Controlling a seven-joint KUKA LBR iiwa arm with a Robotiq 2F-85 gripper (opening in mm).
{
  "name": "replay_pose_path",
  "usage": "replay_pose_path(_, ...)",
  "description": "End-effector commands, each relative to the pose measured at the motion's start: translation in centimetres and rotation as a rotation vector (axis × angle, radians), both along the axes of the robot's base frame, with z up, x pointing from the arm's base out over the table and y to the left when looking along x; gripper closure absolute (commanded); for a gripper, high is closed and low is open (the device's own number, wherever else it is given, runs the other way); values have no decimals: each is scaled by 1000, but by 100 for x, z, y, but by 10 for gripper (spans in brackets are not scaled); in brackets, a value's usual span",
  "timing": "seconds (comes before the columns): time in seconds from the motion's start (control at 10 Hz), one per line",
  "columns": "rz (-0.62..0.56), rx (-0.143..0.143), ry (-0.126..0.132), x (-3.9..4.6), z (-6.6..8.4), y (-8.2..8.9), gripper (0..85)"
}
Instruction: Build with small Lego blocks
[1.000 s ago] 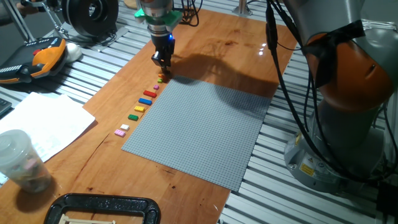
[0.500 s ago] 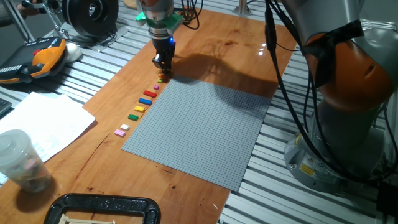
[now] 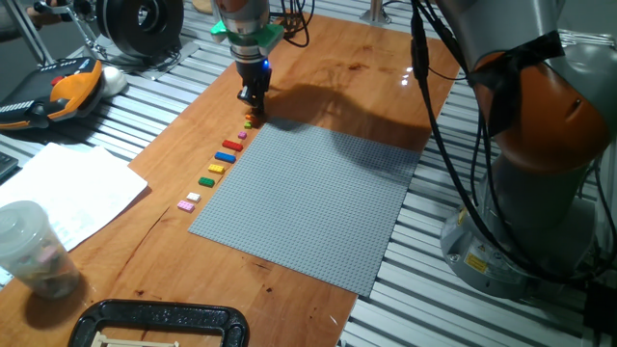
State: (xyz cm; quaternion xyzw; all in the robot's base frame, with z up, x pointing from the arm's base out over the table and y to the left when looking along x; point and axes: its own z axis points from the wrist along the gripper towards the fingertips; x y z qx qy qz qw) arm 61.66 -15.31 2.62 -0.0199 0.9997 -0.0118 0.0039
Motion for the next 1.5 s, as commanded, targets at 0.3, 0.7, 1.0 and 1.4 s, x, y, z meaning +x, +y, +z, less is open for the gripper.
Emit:
replay_pose_path(0.3,4,0,8,-2,50,-3,850)
replay_pose_path(0.7,-18,-3,21,-96,226,74,850)
replay_pose_path(1.0,-33,11,9,-281,241,206,850)
replay_pose_path(1.4,-35,11,-5,-456,230,298,850)
